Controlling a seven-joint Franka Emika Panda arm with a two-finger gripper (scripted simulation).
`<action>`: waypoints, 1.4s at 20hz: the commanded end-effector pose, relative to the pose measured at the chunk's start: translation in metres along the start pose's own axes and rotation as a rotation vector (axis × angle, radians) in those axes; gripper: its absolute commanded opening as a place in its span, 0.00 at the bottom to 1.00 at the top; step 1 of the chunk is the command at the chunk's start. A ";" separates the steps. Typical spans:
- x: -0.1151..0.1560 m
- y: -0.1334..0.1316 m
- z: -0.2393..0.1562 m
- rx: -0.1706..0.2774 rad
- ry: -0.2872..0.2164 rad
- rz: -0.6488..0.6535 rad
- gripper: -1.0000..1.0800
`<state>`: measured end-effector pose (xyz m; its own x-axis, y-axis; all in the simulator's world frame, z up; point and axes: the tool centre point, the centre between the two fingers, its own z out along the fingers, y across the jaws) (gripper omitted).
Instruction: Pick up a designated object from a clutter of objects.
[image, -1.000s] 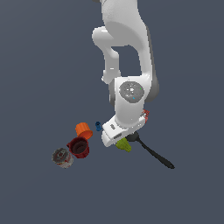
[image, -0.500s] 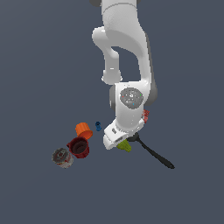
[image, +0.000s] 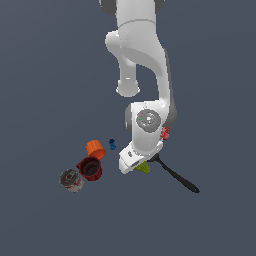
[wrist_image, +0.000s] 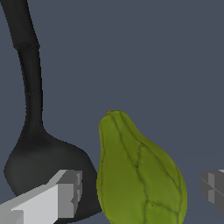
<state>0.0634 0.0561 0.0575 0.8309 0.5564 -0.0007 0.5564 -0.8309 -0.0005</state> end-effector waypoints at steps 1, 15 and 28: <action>0.000 0.000 0.010 0.000 0.001 -0.001 0.96; 0.001 0.000 0.017 -0.001 0.001 -0.001 0.00; -0.003 -0.009 -0.012 -0.001 0.000 -0.001 0.00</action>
<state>0.0568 0.0597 0.0615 0.8308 0.5566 -0.0031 0.5566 -0.8308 -0.0010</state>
